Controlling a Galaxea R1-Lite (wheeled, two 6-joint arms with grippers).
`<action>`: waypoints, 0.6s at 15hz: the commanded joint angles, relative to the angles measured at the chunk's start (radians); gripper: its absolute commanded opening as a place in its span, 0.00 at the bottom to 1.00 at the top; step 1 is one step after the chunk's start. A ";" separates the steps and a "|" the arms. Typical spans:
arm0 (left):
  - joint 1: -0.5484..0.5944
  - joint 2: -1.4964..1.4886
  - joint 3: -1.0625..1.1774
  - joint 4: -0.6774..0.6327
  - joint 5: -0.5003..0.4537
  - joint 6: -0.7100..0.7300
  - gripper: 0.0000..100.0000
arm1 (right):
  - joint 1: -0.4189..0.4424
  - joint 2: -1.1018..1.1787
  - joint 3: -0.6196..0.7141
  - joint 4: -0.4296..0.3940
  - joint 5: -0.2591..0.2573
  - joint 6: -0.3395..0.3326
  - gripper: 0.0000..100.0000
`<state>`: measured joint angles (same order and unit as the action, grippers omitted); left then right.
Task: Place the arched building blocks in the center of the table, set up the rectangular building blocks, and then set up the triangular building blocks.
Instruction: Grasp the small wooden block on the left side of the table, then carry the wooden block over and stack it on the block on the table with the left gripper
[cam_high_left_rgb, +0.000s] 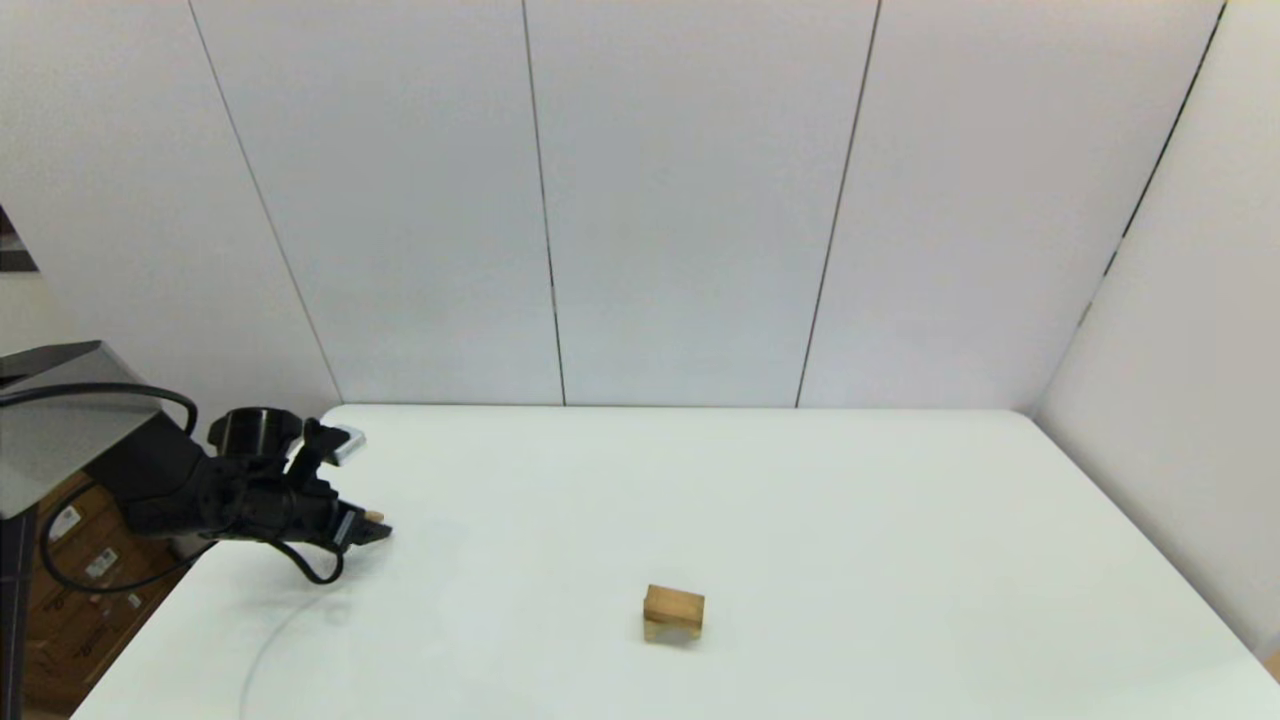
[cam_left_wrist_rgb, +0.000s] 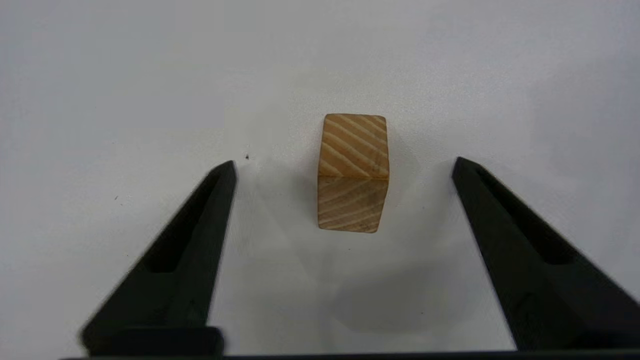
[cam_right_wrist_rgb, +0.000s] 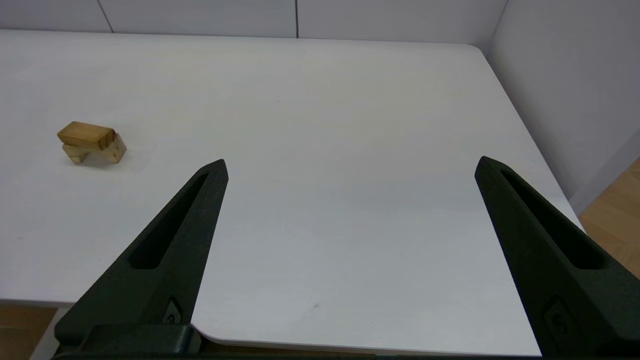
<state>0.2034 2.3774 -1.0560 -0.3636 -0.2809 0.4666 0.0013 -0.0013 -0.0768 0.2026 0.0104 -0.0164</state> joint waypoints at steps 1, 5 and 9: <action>-0.001 0.006 -0.001 -0.005 -0.003 0.004 0.00 | 0.000 0.000 0.000 0.001 0.000 0.000 1.00; -0.001 0.008 -0.006 -0.003 -0.003 0.003 0.00 | 0.000 0.000 0.000 0.001 0.000 0.000 1.00; 0.001 0.003 -0.006 -0.003 -0.035 -0.003 0.00 | 0.000 0.000 0.000 0.001 0.000 0.000 1.00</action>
<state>0.2023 2.3874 -1.0611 -0.3640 -0.3106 0.4609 0.0013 -0.0013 -0.0768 0.2026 0.0104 -0.0164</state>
